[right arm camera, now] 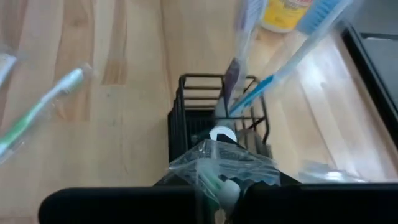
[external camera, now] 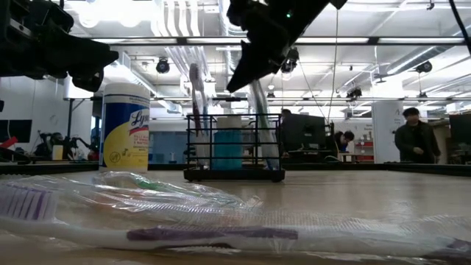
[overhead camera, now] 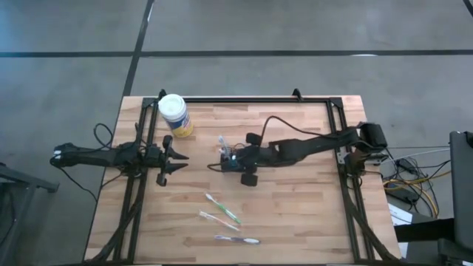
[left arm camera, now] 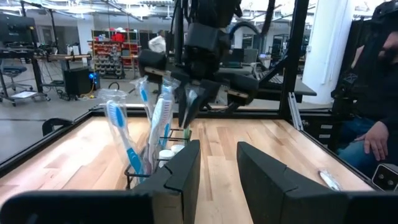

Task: Pick & Place toothbrushing station
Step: Put the right green toothbrush into the mesh organizer

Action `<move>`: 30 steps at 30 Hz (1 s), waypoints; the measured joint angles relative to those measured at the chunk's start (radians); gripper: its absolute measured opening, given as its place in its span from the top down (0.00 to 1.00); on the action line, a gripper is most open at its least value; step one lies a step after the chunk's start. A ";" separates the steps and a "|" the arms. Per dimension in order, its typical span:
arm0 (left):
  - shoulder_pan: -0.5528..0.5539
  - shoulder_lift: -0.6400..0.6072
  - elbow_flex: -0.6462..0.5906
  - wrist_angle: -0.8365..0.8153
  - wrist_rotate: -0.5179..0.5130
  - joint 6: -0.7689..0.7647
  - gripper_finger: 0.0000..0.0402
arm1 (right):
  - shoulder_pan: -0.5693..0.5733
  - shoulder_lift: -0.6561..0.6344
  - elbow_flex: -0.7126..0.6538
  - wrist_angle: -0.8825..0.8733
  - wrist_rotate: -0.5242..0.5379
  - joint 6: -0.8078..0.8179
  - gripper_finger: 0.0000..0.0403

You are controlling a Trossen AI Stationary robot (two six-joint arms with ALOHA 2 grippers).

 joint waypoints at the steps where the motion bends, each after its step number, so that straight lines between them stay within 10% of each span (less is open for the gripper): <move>1: 0.000 0.000 0.000 0.000 0.001 0.000 0.73 | 0.000 0.010 0.007 0.003 -0.001 0.000 0.96; 30: 0.000 -0.001 0.013 -0.004 0.000 -0.019 0.73 | 0.001 -0.210 -0.049 -0.061 0.001 0.083 0.50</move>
